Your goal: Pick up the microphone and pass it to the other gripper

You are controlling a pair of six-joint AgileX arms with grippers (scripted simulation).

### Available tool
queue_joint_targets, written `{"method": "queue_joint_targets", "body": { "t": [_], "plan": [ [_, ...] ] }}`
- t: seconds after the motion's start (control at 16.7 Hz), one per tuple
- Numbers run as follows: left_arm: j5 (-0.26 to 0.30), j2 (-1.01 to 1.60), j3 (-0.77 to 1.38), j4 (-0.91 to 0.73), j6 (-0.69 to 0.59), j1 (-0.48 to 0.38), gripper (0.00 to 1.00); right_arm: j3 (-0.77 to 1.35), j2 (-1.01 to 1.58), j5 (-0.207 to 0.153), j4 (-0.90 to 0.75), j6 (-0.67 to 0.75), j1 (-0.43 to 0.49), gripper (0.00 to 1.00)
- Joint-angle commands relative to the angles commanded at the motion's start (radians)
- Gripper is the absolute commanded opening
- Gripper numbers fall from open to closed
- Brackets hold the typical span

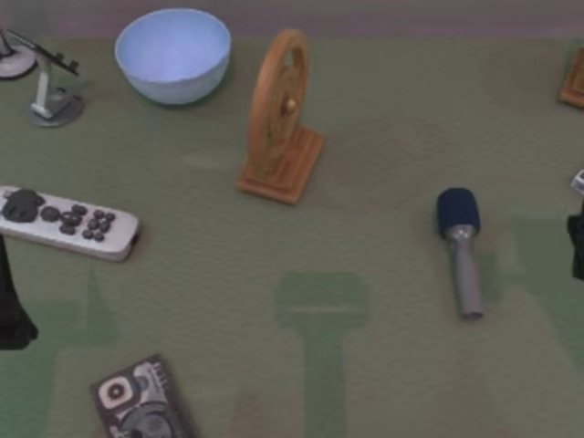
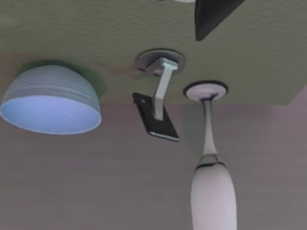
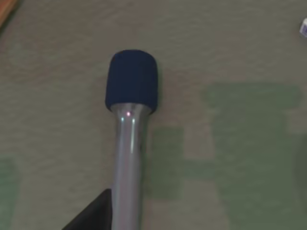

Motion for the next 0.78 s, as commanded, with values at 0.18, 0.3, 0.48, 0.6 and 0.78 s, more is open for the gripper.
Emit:
{"method": "queue_joint_targets", "body": {
  "t": [0.18, 0.3, 0.48, 0.6, 0.78],
  "plan": [
    [0.000, 0.000, 0.000, 0.000, 0.000, 0.000, 1.00, 0.194, 0.311, 0.009, -0.158, 0.079, 0.075, 1.00],
    [0.000, 0.000, 0.000, 0.000, 0.000, 0.000, 1.00, 0.314, 0.495, 0.014, -0.253, 0.128, 0.121, 1.00],
    [0.000, 0.000, 0.000, 0.000, 0.000, 0.000, 1.00, 0.471, 0.711, 0.021, -0.368, 0.189, 0.180, 1.00],
    [0.000, 0.000, 0.000, 0.000, 0.000, 0.000, 1.00, 0.553, 0.811, 0.023, -0.424, 0.221, 0.210, 1.00],
    [0.000, 0.000, 0.000, 0.000, 0.000, 0.000, 1.00, 0.626, 0.897, 0.026, -0.470, 0.248, 0.235, 1.00]
  ]
}}
